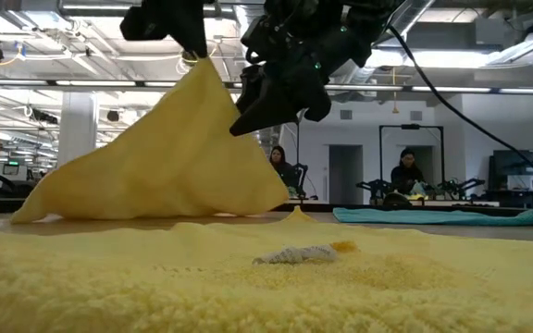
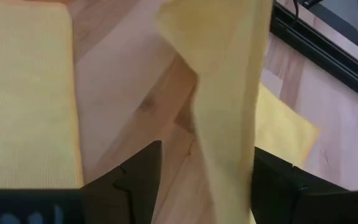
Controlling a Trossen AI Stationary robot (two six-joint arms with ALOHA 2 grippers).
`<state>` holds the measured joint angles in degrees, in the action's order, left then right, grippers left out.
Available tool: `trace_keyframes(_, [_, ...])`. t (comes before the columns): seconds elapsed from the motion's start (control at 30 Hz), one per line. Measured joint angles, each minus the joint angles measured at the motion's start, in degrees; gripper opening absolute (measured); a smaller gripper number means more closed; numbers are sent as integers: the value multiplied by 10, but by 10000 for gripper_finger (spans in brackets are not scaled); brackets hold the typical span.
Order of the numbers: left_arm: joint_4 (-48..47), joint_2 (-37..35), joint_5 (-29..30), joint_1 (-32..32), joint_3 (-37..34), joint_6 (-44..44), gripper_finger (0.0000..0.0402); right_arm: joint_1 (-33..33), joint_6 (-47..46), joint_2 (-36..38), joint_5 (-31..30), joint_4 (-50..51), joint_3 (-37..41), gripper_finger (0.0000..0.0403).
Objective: Fold microfiber towels
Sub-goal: Fold the top yellow microfiber towel
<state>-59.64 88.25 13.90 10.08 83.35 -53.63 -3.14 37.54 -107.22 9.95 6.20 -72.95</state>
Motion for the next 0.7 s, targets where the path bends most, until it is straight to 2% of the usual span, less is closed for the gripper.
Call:
trace_keyframes(0.13, [-50, 0, -3, 1, 18, -4, 0, -2, -4, 0, -27, 4, 0, 228])
trace_keyframes(0.3, [-113, 0, -3, 6, 62, -5, 0, -13, -30, 0, -28, 47, 0, 228])
trace_keyframes(0.6, [-220, 0, 30, 9, 162, -6, 0, -31, -31, 0, -29, 102, 0, 228])
trace_keyframes(0.7, [-259, 0, 32, 9, 184, -6, 0, -34, -34, 0, -48, 112, 0, 228])
